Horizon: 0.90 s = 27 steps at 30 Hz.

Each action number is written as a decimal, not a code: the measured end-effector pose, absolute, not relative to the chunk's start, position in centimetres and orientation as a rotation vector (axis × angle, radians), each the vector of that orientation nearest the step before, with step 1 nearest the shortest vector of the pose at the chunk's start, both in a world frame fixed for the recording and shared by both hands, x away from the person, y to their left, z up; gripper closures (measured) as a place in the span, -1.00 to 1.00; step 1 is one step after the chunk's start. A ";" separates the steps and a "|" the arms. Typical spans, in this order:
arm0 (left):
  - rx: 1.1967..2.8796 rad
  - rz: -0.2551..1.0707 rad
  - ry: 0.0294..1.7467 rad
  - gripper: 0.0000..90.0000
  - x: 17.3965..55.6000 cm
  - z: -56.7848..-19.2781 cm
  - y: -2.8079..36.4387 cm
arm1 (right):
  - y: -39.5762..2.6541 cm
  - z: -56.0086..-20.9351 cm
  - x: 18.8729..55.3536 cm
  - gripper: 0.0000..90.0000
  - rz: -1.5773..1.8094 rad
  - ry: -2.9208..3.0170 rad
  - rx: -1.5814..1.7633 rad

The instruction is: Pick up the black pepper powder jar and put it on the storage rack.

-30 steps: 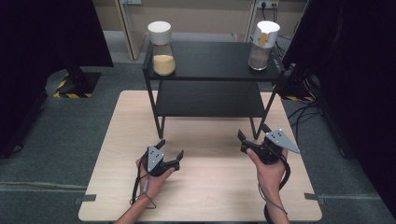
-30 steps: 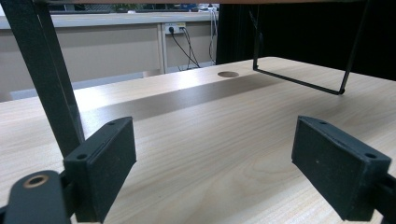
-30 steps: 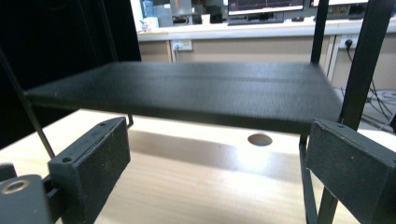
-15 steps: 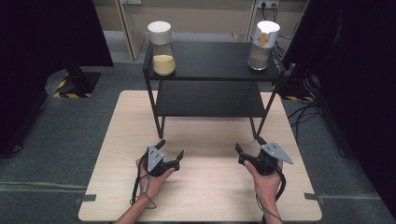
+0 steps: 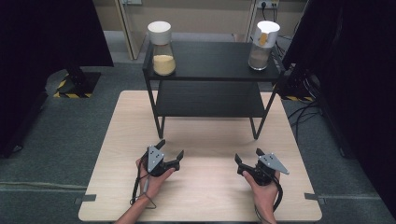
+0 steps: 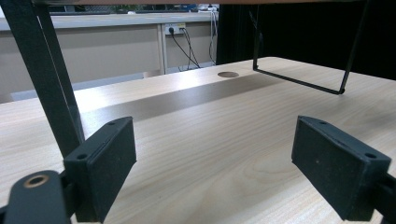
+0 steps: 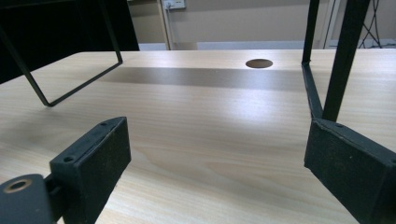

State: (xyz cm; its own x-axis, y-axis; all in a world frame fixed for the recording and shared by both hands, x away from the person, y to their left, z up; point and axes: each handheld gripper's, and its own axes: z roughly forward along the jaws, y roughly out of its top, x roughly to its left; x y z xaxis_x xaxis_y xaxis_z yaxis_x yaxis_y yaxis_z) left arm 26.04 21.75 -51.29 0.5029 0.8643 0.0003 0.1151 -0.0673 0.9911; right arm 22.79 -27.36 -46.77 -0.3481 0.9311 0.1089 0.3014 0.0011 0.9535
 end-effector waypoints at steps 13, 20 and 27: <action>1.527 0.771 0.879 -0.70 26.0 -51.4 21.8 | -27.3 -48.2 22.2 -0.83 1.343 1.689 1.295; 1.526 0.770 0.880 -0.70 26.0 -51.4 21.8 | -27.4 -48.4 22.0 -0.83 1.356 1.680 1.288; 1.528 0.772 0.877 -0.70 26.0 -51.4 21.8 | -27.5 -48.4 22.0 -0.83 1.360 1.677 1.288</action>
